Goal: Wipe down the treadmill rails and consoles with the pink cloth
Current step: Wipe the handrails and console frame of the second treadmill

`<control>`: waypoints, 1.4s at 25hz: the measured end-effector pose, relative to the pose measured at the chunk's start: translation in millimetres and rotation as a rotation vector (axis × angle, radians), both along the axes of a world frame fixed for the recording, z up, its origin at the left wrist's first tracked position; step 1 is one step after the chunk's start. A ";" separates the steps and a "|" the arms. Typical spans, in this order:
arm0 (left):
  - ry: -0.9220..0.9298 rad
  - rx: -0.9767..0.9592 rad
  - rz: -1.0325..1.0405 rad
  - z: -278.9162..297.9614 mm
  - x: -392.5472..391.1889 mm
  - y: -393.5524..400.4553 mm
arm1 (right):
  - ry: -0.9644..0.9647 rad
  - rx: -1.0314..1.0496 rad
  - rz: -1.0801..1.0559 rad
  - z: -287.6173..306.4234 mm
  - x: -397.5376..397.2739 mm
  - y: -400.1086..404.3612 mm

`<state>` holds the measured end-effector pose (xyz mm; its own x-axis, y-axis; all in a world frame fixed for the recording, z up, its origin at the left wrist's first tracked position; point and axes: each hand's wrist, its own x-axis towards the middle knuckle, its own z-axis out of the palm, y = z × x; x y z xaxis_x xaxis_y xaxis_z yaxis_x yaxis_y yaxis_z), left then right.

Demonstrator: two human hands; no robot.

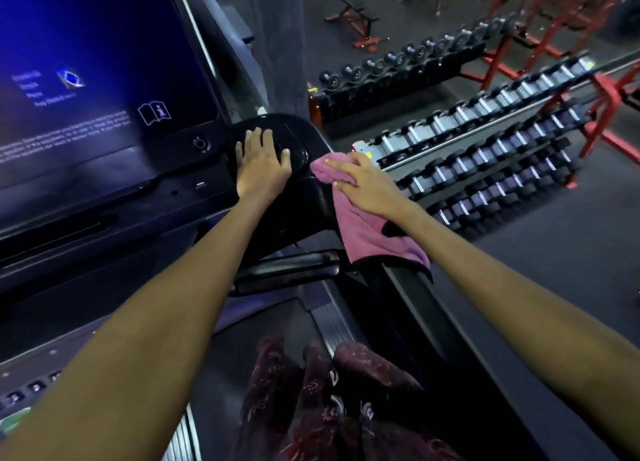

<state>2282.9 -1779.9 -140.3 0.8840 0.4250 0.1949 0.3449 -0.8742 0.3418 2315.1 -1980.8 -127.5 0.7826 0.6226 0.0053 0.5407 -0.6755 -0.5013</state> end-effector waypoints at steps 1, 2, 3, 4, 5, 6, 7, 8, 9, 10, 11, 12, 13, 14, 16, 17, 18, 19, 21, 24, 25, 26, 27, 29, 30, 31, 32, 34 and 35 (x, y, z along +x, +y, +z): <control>0.001 -0.002 0.003 -0.5 -0.2 0.2 | -0.004 -0.001 0.005 0.7 -3.3 -5.3; 0.007 -0.006 -0.003 -1.1 -0.9 -0.5 | -0.014 -0.007 0.016 0.6 -12.7 -15.5; 0.012 -0.011 -0.014 -1.2 -1.7 -0.9 | -0.023 -0.012 0.029 0.1 -25.9 -29.3; 0.015 -0.015 -0.026 -0.5 -2.3 -1.5 | -0.024 -0.008 0.039 1.1 -41.3 -45.7; 0.017 -0.017 -0.035 0.4 -2.9 -1.9 | -0.010 0.002 0.044 2.0 -55.4 -62.7; 0.018 -0.023 -0.042 1.1 -3.2 -1.9 | 0.006 0.022 0.049 2.6 -67.7 -78.1; 0.023 -0.036 -0.050 2.1 -3.7 -1.2 | 0.018 0.037 0.047 2.9 -77.0 -89.2; 0.027 -0.056 -0.064 3.3 -4.3 -0.9 | 0.017 0.029 0.035 3.4 -82.7 -95.0; 0.023 -0.072 -0.085 4.1 -4.7 -0.8 | 0.000 0.005 0.013 3.1 -84.0 -94.0; 0.015 -0.079 -0.111 4.9 -5.4 -0.3 | -0.037 -0.033 -0.015 2.6 -81.7 -86.3; 0.011 -0.082 -0.135 5.8 -5.7 0.4 | -0.077 -0.066 -0.042 2.0 -75.6 -74.2; 0.012 -0.085 -0.154 6.2 -5.8 1.3 | -0.112 -0.091 -0.066 2.5 -68.6 -59.5; 0.019 -0.088 -0.167 6.1 -6.1 1.7 | -0.133 -0.112 -0.084 1.5 -60.4 -45.0; 0.024 -0.084 -0.178 5.9 -6.7 1.6 | -0.145 -0.132 -0.103 0.6 -53.0 -31.8; 0.029 -0.066 -0.198 6.1 -7.9 0.7 | -0.144 -0.165 -0.142 2.7 -45.5 -17.0; 0.035 -0.062 -0.204 6.5 -8.5 0.9 | -0.143 -0.176 -0.148 4.8 -48.1 -18.2; 0.039 -0.063 -0.210 6.7 -8.6 1.3 | -0.147 -0.186 -0.136 6.4 -54.4 -25.0; 0.038 -0.064 -0.217 6.6 -9.2 1.4 | -0.158 -0.199 -0.114 5.8 -65.2 -36.9; 0.026 -0.053 -0.229 5.9 -9.6 0.8 | -0.163 -0.187 -0.076 1.0 -92.7 -69.9; 0.021 -0.040 -0.243 3.0 -7.6 2.3 | -0.162 -0.122 -0.064 -8.0 -126.4 -109.1; 0.013 -0.043 -0.246 2.1 -7.4 2.8 | -0.161 -0.134 -0.074 -9.5 -129.3 -113.3; -0.004 -0.047 -0.253 1.5 -7.8 3.2 | -0.168 -0.156 -0.101 -10.7 -128.2 -111.5; -0.028 -0.052 -0.265 1.5 -8.7 3.8 | -0.186 -0.182 -0.140 -9.4 -125.2 -103.4; -0.064 -0.053 -0.316 3.1 -10.8 3.8 | -0.254 -0.247 -0.211 -3.4 -114.5 -76.5; -0.071 -0.048 -0.359 3.9 -11.7 3.3 | -0.289 -0.283 -0.236 -1.4 -106.0 -60.8; -0.069 -0.041 -0.409 4.1 -12.7 2.9 | -0.310 -0.322 -0.247 1.0 -97.4 -44.6; -0.058 -0.024 -0.459 4.6 -14.6 3.4 | -0.325 -0.360 -0.253 4.8 -90.9 -29.2; -0.023 0.065 -0.556 4.7 -24.1 7.6 | -0.351 -0.441 -0.217 11.8 -83.8 -11.4; 0.004 0.130 -0.607 3.2 -32.3 9.9 | -0.362 -0.478 -0.179 14.5 -84.1 -11.0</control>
<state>2250.6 -1770.0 -137.1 0.9613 -0.1813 0.2074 -0.2262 -0.9491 0.2190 2231.0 -1991.8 -113.1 0.8756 0.4810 0.0433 0.4774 -0.8757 0.0726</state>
